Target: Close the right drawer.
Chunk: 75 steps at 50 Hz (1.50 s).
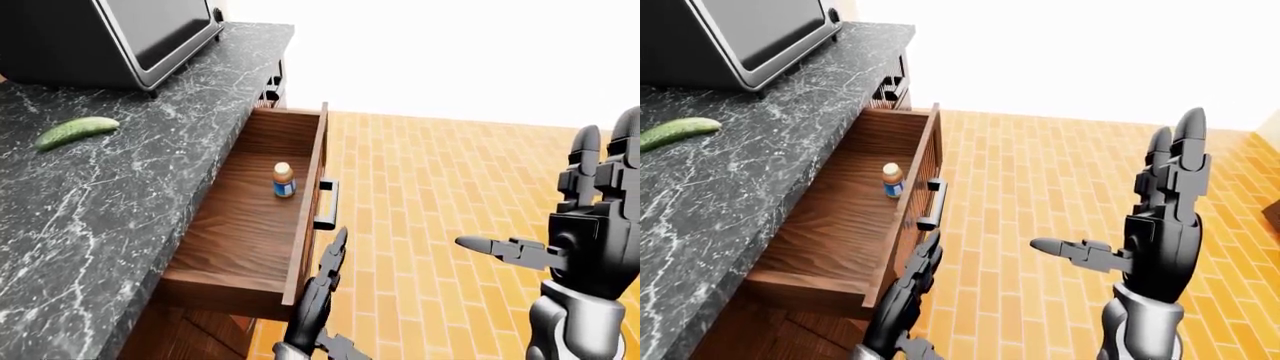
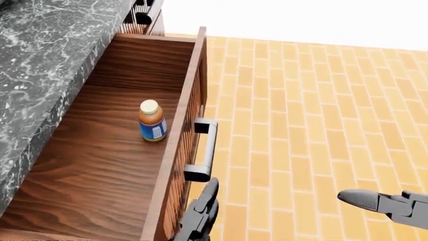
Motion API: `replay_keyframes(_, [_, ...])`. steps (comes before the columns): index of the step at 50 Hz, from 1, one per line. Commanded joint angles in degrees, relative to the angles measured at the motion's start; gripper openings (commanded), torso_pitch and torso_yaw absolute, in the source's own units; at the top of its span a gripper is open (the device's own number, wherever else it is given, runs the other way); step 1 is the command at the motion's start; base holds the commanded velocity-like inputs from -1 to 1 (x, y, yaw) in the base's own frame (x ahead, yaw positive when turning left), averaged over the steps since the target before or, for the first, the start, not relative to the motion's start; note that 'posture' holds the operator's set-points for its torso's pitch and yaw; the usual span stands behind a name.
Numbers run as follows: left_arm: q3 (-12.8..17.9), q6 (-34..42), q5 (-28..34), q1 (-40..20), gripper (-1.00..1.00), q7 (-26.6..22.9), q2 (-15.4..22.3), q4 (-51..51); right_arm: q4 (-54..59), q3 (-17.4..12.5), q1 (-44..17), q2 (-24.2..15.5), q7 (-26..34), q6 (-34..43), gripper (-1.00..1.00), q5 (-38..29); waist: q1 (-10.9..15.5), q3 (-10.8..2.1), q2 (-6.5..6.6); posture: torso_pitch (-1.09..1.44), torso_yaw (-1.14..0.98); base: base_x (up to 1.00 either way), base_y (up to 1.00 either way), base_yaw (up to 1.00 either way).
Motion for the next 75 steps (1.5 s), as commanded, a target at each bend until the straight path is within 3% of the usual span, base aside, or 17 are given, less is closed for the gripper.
replay_keyframes(1, [0.90,0.23,-1.24,-0.91,1.00,0.84,-0.74,-1.98,-2.01,-0.22,-0.70,-0.48,-0.16,-1.47,1.00,0.10,-0.03,-0.69,-0.33,0.00,0.00,0.00,0.00,0.00])
replay_keyframes(48, [0.99,0.23,-1.15,-0.85,1.00,0.71,-0.86,-1.98,-2.01,-0.22,-0.69,-0.49,-0.17,-1.48,1.00,0.10,-0.11,-0.70,-0.39,0.00,0.00,0.00,0.00,0.00])
replay_keyframes(49, [3.29,1.88,-3.34,-1.37,1.00,3.22,-2.64,-1.74,-1.53,-0.15,-0.70,-0.50,-0.14,-1.82,1.00,-0.09,-0.11,-0.70,-0.39,0.00,0.00,0.00,0.00,0.00])
replay_keyframes(68, [3.17,1.96,-3.79,-1.58,1.00,3.79,-2.37,-1.73,-1.49,-0.13,-0.69,-0.52,-0.17,-1.85,1.00,-0.09,-0.32,-0.57,-0.38,0.00,0.00,0.00,0.00,0.00])
replay_keyframes(69, [4.62,2.16,-4.43,-1.69,1.00,6.28,-3.52,-1.62,-1.21,-0.10,-0.71,-0.53,-0.16,-2.05,1.00,-0.17,-0.31,-0.58,-0.38,0.00,0.00,0.00,0.00,0.00])
replay_keyframes(70, [12.20,0.73,-6.76,-3.31,1.00,14.88,-6.99,-1.59,-0.59,0.21,-0.74,-0.57,0.06,-2.22,1.00,-0.50,-0.30,-0.53,-0.42,0.00,0.00,0.00,0.00,0.00])
replay_keyframes(75, [13.49,0.08,-6.88,-4.19,1.00,17.82,-6.96,-1.23,-0.12,0.25,-0.81,-0.65,0.02,-2.45,1.00,-0.58,-0.51,-0.04,-0.73,0.00,0.00,0.00,0.00,0.00])
